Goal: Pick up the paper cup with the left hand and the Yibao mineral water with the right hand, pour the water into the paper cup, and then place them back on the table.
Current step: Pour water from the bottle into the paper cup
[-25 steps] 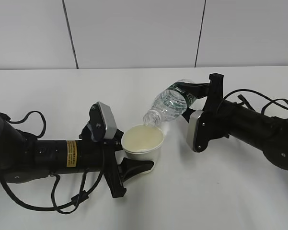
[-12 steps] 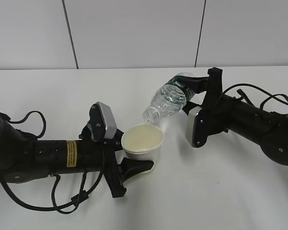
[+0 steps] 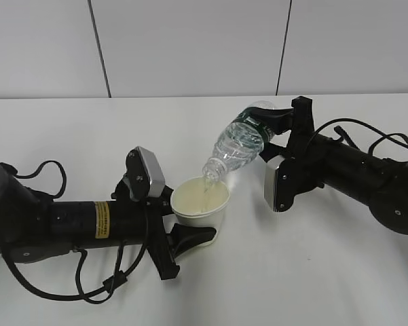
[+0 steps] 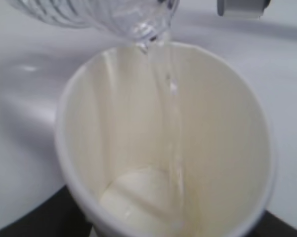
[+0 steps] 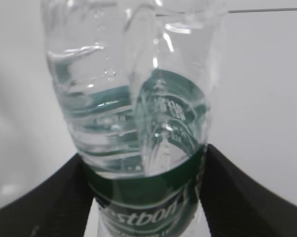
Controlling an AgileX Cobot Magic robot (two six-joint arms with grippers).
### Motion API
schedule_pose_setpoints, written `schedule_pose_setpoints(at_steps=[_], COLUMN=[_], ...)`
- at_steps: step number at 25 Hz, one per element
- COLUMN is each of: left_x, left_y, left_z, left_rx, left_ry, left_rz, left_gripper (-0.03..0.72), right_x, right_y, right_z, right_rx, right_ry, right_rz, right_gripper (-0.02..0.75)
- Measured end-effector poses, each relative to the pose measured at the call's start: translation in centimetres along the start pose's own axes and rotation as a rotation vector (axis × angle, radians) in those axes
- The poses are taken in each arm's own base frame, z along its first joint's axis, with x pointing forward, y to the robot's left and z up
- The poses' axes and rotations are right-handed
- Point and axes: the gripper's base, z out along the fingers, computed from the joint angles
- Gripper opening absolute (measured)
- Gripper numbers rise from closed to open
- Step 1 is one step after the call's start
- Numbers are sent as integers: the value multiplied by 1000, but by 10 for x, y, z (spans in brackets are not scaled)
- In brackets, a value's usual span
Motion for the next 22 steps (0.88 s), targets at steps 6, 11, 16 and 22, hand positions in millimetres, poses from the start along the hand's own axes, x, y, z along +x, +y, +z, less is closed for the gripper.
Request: schedule_pose_setpoints(at_steps=[6, 11, 16, 22], left_x=[-2, -2, -2, -2], left_y=[0, 0, 0, 0], left_z=[0, 0, 0, 0], left_rx=[4, 4, 4, 4], left_ry=[-26, -26, -26, -26], left_rz=[-4, -4, -4, -4], left_gripper=[430, 430, 430, 430], right_x=[0, 0, 0, 0], right_y=[0, 0, 0, 0], right_z=[0, 0, 0, 0], right_rx=[-1, 0, 0, 0], right_ry=[-5, -5, -5, -5], right_rz=[-6, -14, -33, -39], right_gripper=[454, 454, 454, 454])
